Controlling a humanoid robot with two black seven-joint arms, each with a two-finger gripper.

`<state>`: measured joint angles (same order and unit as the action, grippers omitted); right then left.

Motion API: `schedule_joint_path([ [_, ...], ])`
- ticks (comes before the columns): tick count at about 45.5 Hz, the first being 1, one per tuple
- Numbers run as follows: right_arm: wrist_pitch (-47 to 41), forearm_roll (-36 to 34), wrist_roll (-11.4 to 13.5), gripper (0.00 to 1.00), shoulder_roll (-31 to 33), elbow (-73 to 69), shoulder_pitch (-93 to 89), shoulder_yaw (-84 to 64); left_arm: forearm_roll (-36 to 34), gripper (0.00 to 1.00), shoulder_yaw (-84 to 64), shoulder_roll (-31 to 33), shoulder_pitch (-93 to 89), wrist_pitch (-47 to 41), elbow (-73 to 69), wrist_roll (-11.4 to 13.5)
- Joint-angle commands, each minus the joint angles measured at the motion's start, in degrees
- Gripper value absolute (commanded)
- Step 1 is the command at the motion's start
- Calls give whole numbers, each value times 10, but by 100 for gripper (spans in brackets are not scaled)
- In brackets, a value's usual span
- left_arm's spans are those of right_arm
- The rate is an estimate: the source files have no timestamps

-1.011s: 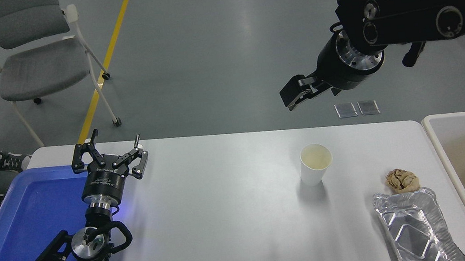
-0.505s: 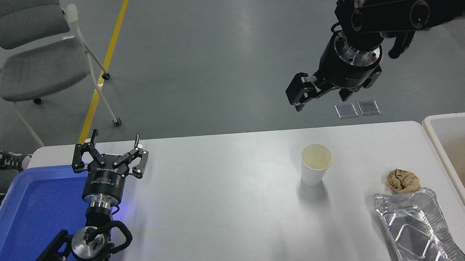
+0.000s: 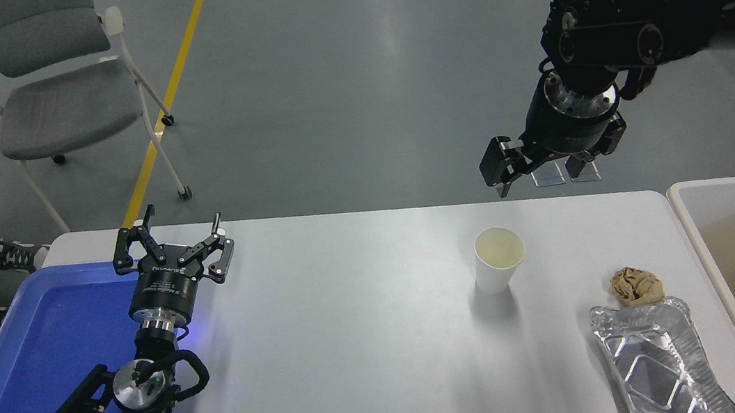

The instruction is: Pick up paper cup place in dustbin

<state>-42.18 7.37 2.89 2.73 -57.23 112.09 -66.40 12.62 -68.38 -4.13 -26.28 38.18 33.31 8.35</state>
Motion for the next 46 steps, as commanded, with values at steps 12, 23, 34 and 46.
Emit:
schedule_joint_path([
  [12, 92, 49, 2, 100, -11, 100, -160, 26, -1, 99, 0, 0, 0, 1, 0, 0],
  [23, 119, 67, 3, 100, -11, 136, -214, 46, 0, 99, 0, 0, 0, 0, 0, 0],
  [34, 146, 99, 3, 100, -19, 168, -274, 65, -1, 99, 0, 0, 0, 0, 0, 0],
  [46, 170, 105, 3, 100, -19, 188, -310, 70, 0, 99, 0, 0, 0, 0, 0, 0],
])
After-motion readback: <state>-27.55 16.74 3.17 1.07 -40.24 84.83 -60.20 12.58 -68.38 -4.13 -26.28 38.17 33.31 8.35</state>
